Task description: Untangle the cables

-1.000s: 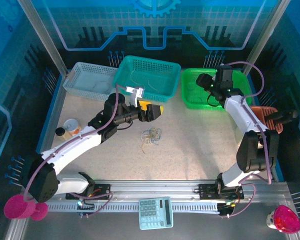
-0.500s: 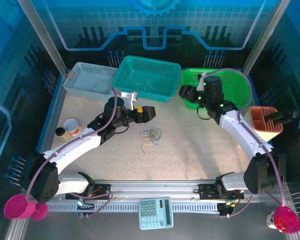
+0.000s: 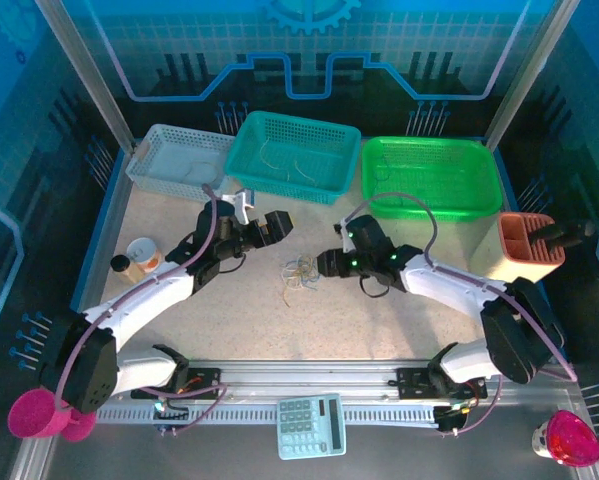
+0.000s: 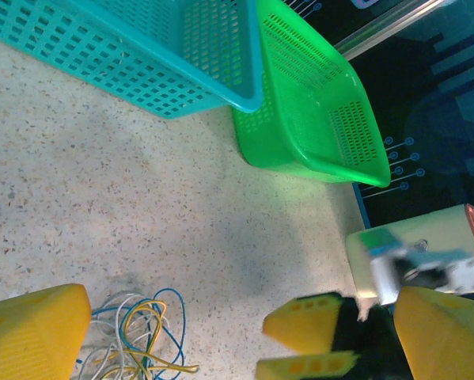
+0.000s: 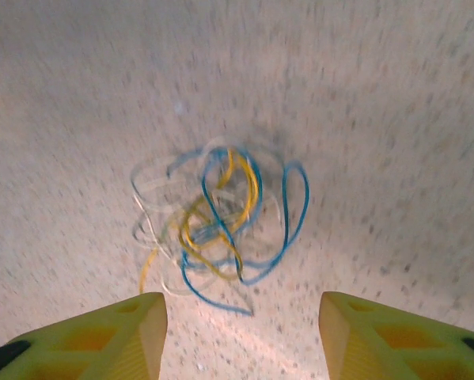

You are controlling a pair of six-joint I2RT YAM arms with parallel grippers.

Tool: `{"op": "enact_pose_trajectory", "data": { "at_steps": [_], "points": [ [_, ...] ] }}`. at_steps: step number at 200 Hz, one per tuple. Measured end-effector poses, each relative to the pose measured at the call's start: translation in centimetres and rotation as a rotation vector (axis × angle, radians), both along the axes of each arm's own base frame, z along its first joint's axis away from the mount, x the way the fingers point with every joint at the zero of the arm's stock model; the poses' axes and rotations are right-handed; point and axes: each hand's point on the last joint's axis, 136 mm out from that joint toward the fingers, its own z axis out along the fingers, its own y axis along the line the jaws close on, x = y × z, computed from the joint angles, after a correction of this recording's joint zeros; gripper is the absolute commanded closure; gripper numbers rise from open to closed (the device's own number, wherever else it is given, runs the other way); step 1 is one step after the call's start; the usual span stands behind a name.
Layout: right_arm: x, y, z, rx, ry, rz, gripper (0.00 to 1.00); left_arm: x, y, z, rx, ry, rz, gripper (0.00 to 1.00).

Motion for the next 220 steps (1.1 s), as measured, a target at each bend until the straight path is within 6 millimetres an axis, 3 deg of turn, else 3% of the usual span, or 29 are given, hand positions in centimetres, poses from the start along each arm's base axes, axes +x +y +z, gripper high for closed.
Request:
{"op": "enact_pose_trajectory", "data": {
  "at_steps": [34,89,161,220],
  "points": [
    [-2.3,0.6,-3.0,-0.036,0.059,0.036,0.59,0.0,0.0,0.0,-0.009,0.007,0.005,0.01],
    [-3.9,2.5,-4.6,-0.096,0.027,0.153,0.59,-0.1,-0.1,0.1,-0.022,0.017,0.003,0.01],
    [-2.5,3.2,-5.1,-0.175,-0.045,0.229,0.55,-0.1,-0.2,0.2,-0.036,0.021,0.002,0.01],
    [-2.4,3.4,-7.3,-0.263,-0.05,0.264,0.59,-0.1,-0.2,0.2,-0.047,0.03,0.006,0.01]
  ]
}}
